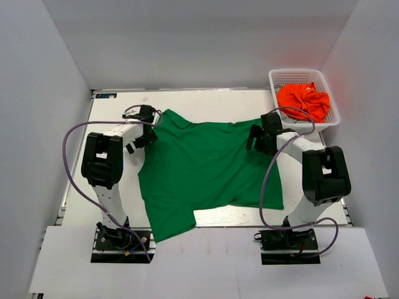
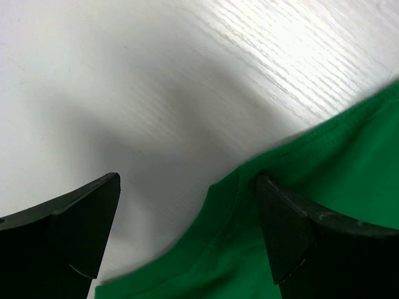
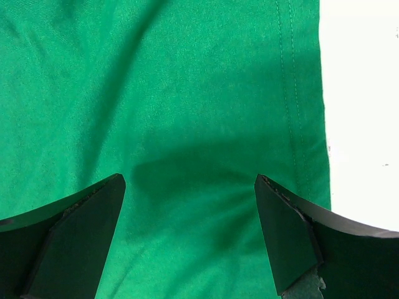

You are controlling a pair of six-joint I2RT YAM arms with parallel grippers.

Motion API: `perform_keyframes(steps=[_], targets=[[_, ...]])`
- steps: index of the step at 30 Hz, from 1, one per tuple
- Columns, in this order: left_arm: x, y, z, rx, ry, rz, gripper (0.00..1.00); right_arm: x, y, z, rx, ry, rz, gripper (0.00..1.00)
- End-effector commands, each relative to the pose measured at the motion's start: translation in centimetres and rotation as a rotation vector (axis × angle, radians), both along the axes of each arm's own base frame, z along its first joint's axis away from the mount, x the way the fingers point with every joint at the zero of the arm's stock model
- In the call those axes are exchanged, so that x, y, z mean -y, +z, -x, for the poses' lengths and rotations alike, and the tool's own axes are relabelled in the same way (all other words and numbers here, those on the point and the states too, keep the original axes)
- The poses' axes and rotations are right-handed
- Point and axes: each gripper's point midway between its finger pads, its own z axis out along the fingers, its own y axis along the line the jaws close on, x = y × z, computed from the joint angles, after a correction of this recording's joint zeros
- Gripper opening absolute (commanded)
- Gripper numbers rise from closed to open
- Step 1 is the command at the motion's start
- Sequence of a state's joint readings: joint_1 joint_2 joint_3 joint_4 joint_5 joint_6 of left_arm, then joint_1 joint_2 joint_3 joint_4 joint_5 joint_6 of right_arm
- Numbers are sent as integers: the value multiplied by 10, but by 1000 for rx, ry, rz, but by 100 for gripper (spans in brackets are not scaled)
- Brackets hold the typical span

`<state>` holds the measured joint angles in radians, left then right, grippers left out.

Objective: Fold and stack the t-shirts
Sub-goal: Flatten out the tshirt

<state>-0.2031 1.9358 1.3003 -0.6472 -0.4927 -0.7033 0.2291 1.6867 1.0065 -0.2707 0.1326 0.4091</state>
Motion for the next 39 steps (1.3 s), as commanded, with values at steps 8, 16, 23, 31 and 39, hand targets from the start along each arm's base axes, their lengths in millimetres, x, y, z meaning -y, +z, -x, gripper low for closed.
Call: perform_keyframes(steps=[8,16,23,31,39], targets=[[-52,-18,34,-118,274,-85,99,-6,8,-14,28,66,7,90],[-48,20,7,-48,227,-68,99,-10,28,-28,99,99,13,90],[-16,82,-30,169,84,71,99,-24,31,-50,116,128,-19,90],[78,57,-58,193,-244,338,99,-21,5,-65,5,46,-6,90],[95,-7,-80,65,-235,300,99,-15,-19,-79,-59,12,51,90]])
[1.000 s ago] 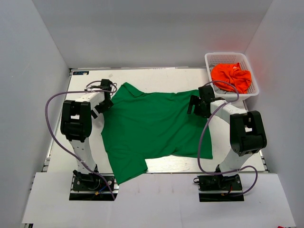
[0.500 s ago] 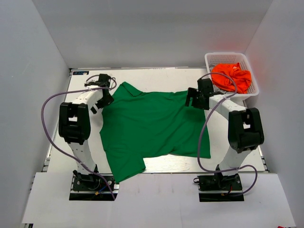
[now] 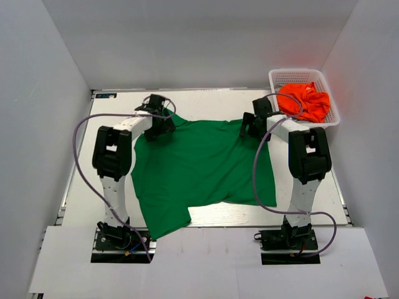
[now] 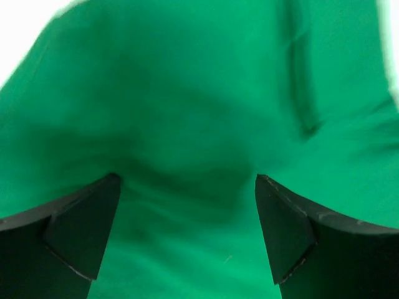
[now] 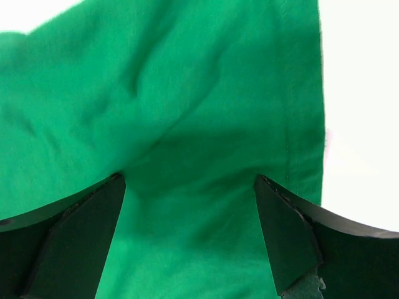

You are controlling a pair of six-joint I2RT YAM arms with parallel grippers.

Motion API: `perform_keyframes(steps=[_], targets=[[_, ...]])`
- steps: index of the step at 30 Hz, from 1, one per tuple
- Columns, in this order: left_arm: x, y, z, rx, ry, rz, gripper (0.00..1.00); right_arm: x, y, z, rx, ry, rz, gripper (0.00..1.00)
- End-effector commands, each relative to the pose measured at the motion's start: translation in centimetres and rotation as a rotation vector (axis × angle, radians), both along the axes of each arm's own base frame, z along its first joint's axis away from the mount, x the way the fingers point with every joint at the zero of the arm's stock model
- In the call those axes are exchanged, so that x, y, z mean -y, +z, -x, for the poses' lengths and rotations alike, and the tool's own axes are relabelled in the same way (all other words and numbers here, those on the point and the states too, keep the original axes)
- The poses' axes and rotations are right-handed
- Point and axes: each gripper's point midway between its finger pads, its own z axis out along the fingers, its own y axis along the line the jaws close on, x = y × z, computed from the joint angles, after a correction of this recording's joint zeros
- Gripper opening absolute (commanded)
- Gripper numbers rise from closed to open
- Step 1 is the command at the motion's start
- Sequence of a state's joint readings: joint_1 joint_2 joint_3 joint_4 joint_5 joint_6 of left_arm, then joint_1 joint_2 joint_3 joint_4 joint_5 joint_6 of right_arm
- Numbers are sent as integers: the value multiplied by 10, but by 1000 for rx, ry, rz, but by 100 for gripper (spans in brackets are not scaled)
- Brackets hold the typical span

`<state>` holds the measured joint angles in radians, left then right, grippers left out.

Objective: Fold and stack the t-shirts
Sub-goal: Flatten out the tshirt

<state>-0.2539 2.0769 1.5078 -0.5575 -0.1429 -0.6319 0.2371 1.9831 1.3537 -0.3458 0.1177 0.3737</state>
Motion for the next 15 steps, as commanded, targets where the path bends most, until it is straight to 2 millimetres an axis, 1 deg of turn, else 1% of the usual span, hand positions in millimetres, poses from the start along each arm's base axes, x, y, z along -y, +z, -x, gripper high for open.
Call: perform_keyframes(steps=[1,2,3,4,5,6,7,8,9,10,12,13,14,15], targets=[[-8,-15,-17,-35,29,-47,99,7,-11,-8,-43,-31,54,90],[-13,-12,-29,-21,62,-58,99,6,-6,-23,-22,-32,61,90],[-17,-16,-33,-26,74,-83,99,7,-12,-22,-45,-32,68,90],[-24,-26,-40,-47,100,-83,99,8,-17,-25,-50,-20,77,90],[-33,-29,-46,-49,123,-99,99,5,-9,-38,-15,-5,73,90],[-36,-31,-52,-44,134,-120,99,6,-15,-42,-13,0,81,90],[-47,-49,-53,-84,152,-144,99,7,-20,-45,-14,14,97,90],[-51,-33,-77,-25,172,-140,99,5,-5,-63,35,27,105,90],[-49,-31,-86,-14,173,-137,99,5,-7,-66,30,33,111,90],[-50,-23,-106,13,156,-124,99,0,8,-81,72,58,111,90],[-40,-4,-121,60,122,-83,99,-6,22,-89,107,83,99,90],[-38,8,-128,94,89,-78,99,-11,47,-96,161,111,94,90],[-32,20,-134,136,70,-53,99,-14,59,-97,186,124,86,90],[-32,56,-137,206,65,-43,99,-18,78,-97,225,136,56,90]])
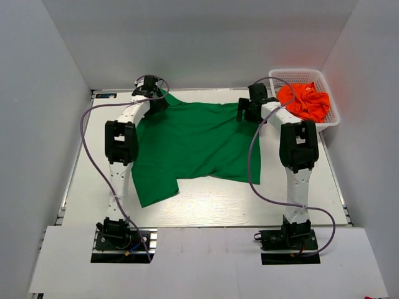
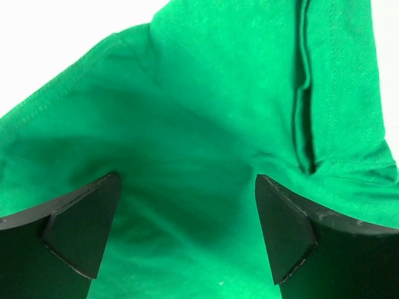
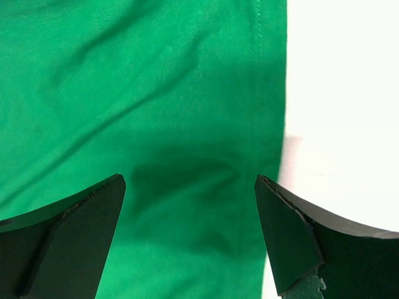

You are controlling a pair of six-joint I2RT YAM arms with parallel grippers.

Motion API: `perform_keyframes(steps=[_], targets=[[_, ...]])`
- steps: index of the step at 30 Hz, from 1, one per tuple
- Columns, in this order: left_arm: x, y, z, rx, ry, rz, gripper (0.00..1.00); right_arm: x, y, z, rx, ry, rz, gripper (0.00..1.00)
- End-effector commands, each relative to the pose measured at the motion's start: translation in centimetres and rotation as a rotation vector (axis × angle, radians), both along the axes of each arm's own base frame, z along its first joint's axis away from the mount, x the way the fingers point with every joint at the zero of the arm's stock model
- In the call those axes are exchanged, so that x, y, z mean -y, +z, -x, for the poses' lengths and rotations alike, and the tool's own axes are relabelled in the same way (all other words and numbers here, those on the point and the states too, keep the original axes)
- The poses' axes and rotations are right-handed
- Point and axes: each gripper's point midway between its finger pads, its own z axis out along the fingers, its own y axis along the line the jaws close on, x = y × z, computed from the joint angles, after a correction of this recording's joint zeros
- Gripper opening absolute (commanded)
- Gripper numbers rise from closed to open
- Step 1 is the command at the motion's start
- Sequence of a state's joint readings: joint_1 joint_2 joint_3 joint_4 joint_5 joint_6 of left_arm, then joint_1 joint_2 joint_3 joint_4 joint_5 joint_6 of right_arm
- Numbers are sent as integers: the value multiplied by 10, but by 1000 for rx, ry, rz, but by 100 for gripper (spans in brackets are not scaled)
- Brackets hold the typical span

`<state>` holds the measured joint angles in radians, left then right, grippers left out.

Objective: Fold and stack the t-shirts
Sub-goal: Flatten out the tshirt

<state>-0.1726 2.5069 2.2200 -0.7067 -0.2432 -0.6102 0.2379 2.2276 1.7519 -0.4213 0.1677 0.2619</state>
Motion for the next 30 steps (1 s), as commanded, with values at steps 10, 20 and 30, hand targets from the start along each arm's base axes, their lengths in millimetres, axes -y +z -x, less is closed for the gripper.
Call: perform_keyframes(steps=[10,20,30], targets=[[23,56,148,-38,-131,89,99,12,52,146,-60,-122,-165,90],[38,-7,296,-224,-146,189,99,7,19,256,-200,-123,-314,86],[22,-36,327,-308,-96,137,99,11,-12,296,-348,-161,-306,76]])
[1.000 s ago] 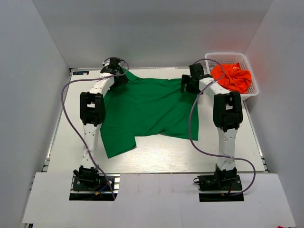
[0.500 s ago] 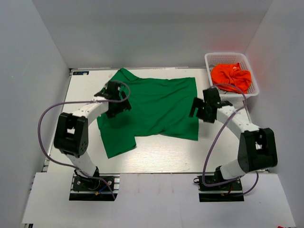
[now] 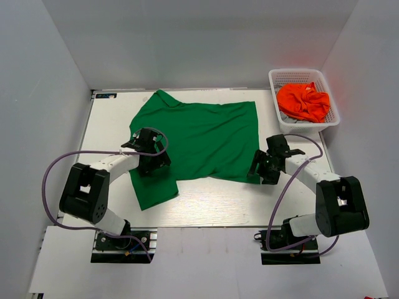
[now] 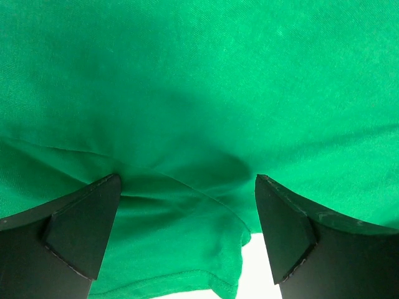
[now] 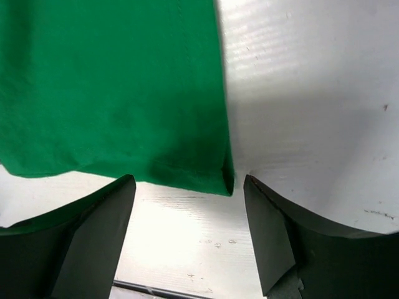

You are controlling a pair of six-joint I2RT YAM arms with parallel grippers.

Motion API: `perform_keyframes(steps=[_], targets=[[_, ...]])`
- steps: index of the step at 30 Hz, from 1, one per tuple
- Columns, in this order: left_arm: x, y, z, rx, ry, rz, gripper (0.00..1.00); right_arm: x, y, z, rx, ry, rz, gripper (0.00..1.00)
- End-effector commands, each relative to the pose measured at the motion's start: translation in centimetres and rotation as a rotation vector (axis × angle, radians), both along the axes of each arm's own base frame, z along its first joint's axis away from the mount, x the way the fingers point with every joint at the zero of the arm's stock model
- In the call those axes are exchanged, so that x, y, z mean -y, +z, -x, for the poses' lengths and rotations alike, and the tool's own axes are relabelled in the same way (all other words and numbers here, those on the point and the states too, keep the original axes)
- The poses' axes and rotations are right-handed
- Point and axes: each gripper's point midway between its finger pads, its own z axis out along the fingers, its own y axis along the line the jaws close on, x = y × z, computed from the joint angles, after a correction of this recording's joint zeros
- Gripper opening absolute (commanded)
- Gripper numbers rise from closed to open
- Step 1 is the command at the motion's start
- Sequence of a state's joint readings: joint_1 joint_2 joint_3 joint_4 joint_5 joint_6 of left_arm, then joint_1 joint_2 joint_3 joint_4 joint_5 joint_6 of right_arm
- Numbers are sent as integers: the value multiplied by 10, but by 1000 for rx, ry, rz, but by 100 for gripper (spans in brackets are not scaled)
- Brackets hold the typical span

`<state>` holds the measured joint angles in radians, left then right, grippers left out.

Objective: Fold and stack the t-shirts
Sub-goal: Flatten out the tshirt

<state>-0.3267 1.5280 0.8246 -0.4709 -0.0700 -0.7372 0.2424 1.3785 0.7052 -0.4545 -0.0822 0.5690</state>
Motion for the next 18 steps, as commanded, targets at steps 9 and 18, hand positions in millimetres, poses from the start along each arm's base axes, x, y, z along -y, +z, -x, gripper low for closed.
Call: perform_keyframes(steps=[9,18], targets=[[-15,-34,24,-120,44,-73,99,8,-14,5,-56,-39,46,43],[-24,-36,25,-120,73,-102,99,39,24,-19,41,-81,223,0]])
